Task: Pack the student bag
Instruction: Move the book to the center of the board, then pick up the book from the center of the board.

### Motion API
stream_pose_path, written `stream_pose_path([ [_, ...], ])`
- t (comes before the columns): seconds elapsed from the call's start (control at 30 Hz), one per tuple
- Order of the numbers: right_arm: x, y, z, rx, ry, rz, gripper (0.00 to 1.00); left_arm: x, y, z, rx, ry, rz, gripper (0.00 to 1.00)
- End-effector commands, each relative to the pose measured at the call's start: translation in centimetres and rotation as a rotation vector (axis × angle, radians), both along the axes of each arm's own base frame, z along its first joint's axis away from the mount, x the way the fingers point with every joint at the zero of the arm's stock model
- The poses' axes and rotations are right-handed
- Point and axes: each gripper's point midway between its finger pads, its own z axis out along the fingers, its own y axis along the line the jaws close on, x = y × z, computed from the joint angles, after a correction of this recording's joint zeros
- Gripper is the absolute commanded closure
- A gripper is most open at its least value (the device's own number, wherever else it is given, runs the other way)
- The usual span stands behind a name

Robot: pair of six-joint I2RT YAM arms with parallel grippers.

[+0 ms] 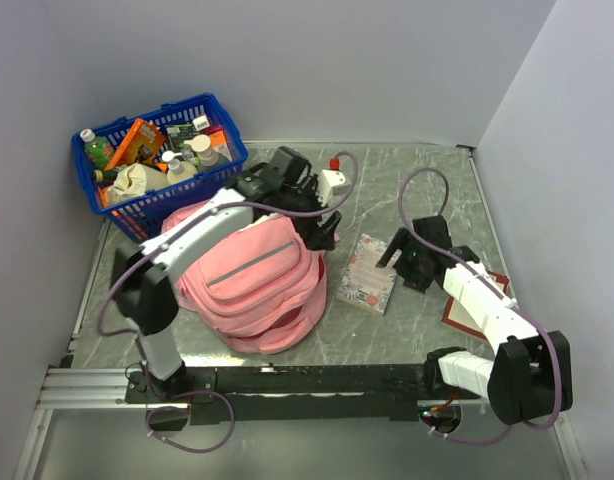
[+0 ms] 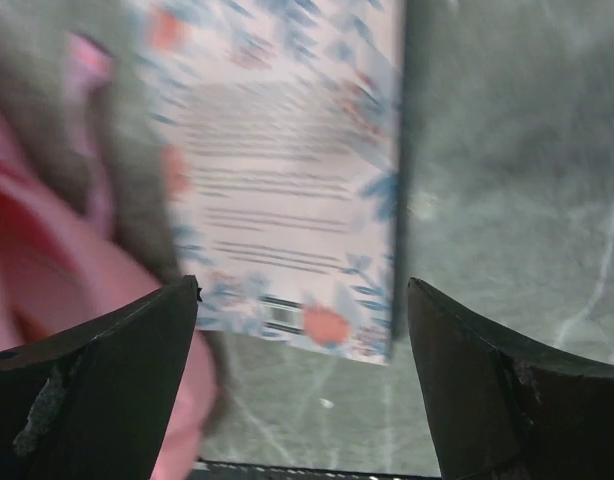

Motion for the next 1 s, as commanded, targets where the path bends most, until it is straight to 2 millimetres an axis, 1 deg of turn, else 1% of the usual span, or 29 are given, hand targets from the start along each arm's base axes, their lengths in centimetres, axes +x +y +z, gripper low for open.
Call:
stream_pose_path([
  [0.0,0.0,0.0,-1.5,0.055,-0.033,-0.035,0.08,0.2,-3.4,-2.3,-0.051,0.145,-0.033,0.02],
  [0.03,0.2,0.0,-1.6,0.06,-0.047,-0.039,0.08,0.6,-3.8,-3.0,-0.043,0.146,-0.033,0.02],
  [0.07,-0.2,-0.1,-2.3,0.064,-0.033,-0.054,0.07,1.0,-4.6,-4.5,-0.024,0.153,-0.037,0.03],
  [0.13,-0.1,-0.1,-2.6,0.078,-0.047,-0.083,0.06,1.8,-5.4,-5.9,-0.007,0.145,-0.03,0.02],
  [0.17,-0.3,-0.3,-3.1,0.086,-0.042,-0.098,0.06,2.4,-6.0,-7.2,0.006,0.152,-0.027,0.03],
  [0.23,-0.2,-0.2,-3.2,0.103,-0.047,-0.126,0.05,3.1,-6.8,-8.4,0.027,0.13,-0.018,0.05],
  [0.27,0.1,-0.1,-3.2,0.112,-0.063,-0.13,0.05,3.5,-6.9,-9.6,0.04,0.13,-0.004,0.05],
  [0.3,0.2,0.0,-3.2,0.122,-0.069,-0.133,0.05,3.7,-7.1,-10.2,0.043,0.124,0.004,0.07],
  [0.33,0.3,0.1,-3.2,0.134,-0.07,-0.149,0.05,4.4,-7.4,-10.7,0.035,0.104,0.015,0.07],
  [0.37,0.5,0.0,-3.1,0.137,-0.079,-0.154,0.05,4.5,-7.5,-11.9,0.045,0.118,0.023,0.07],
  [0.43,0.8,-0.1,-3.0,0.137,-0.094,-0.167,0.05,4.9,-8.0,-12.7,0.04,0.12,0.024,0.09],
  [0.47,0.7,0.0,-3.1,0.142,-0.102,-0.168,0.05,4.9,-8.2,-13.8,0.05,0.133,0.023,0.09],
  [0.5,1.1,0.0,-2.9,0.148,-0.127,-0.173,0.05,5.0,-8.4,-14.3,0.053,0.14,0.021,0.12],
  [0.53,1.2,-0.2,-3.0,0.148,-0.13,-0.19,0.05,5.1,-8.7,-14.3,0.05,0.141,0.016,0.13],
  [0.57,1.1,-0.3,-3.3,0.146,-0.126,-0.193,0.05,5.1,-8.8,-15.6,0.069,0.152,0.014,0.14],
  [0.63,1.2,-0.2,-3.7,0.15,-0.114,-0.2,0.05,5.5,-9.1,-16.1,0.078,0.147,0.018,0.16],
  [0.67,1.1,-0.2,-4.2,0.146,-0.09,-0.202,0.05,5.7,-8.9,-17.1,0.096,0.15,0.028,0.16],
  [0.73,0.9,-0.3,-4.9,0.144,-0.063,-0.215,0.05,5.7,-9.0,-17.6,0.106,0.157,0.022,0.22],
  [0.77,0.6,-0.5,-5.5,0.131,-0.044,-0.226,0.05,5.6,-9.0,-17.9,0.106,0.164,0.016,0.25],
  [0.8,0.5,-0.7,-5.7,0.122,-0.037,-0.24,0.02,5.6,-8.9,-18.0,0.11,0.164,0.016,0.29],
  [0.83,0.4,-0.8,-5.8,0.119,-0.034,-0.25,0.0,5.4,-8.9,-18.3,0.115,0.165,0.014,0.3],
  [0.9,0.0,-1.1,-6.2,0.108,-0.027,-0.267,0.0,5.5,-9.1,-18.4,0.12,0.142,0.016,0.31],
  [0.93,0.3,-1.1,-6.0,0.115,-0.044,-0.268,0.0,5.5,-9.1,-18.5,0.125,0.135,0.014,0.31],
  [0.97,0.2,-1.0,-6.3,0.118,-0.045,-0.268,0.0,5.4,-9.1,-18.8,0.132,0.14,0.016,0.32],
])
